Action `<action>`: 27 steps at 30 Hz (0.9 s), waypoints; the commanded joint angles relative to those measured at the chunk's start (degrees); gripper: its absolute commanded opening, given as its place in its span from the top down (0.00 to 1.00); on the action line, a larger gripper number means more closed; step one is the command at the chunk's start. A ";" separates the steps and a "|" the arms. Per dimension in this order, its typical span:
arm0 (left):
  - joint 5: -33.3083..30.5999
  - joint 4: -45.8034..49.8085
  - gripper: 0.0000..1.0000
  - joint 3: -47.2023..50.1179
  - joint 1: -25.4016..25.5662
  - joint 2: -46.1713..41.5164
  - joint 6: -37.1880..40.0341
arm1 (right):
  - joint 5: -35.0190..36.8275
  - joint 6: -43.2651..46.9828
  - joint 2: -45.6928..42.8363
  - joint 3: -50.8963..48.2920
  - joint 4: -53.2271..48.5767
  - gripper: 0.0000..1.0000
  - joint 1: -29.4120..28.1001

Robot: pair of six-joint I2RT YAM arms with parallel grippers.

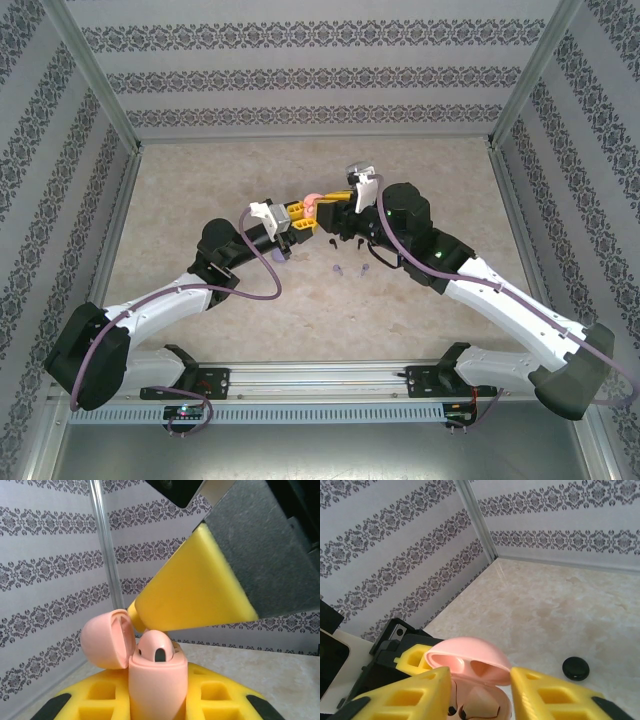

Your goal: Insert wireless bluetooth earbuds into charging case

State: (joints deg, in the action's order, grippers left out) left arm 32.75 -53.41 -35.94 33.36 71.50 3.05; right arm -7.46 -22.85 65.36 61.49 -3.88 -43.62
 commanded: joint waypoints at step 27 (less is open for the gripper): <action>0.91 -3.82 1.00 -2.32 2.32 2.07 0.91 | -15.40 -6.24 16.60 28.45 -24.68 0.94 9.78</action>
State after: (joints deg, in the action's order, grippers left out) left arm 32.62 -56.07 -36.16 34.92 73.08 3.05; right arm -17.47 -29.61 79.83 86.35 -22.46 -33.87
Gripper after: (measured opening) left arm 0.198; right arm 0.078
